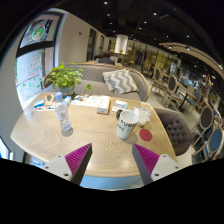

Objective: Pour water

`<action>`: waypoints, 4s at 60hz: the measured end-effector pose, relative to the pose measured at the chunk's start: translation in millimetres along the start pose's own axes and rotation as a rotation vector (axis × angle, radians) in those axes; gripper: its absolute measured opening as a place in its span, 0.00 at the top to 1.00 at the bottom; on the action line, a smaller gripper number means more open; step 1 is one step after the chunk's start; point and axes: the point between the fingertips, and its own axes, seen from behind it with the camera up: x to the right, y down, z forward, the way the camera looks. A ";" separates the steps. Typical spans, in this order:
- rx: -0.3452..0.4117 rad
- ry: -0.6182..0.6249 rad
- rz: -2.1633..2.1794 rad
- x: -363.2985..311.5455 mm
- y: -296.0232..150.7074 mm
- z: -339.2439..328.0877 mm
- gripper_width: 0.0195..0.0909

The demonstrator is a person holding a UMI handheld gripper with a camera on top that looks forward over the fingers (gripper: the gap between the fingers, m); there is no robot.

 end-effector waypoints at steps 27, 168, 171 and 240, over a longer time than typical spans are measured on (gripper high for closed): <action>0.019 -0.120 -0.017 -62.9 9.6 13.7 0.09; 0.165 -0.919 1.951 -34.2 -187.4 187.5 0.84; 0.153 -0.927 1.948 -35.7 -187.3 190.0 0.84; 0.237 0.028 0.154 220.3 -39.9 260.6 0.83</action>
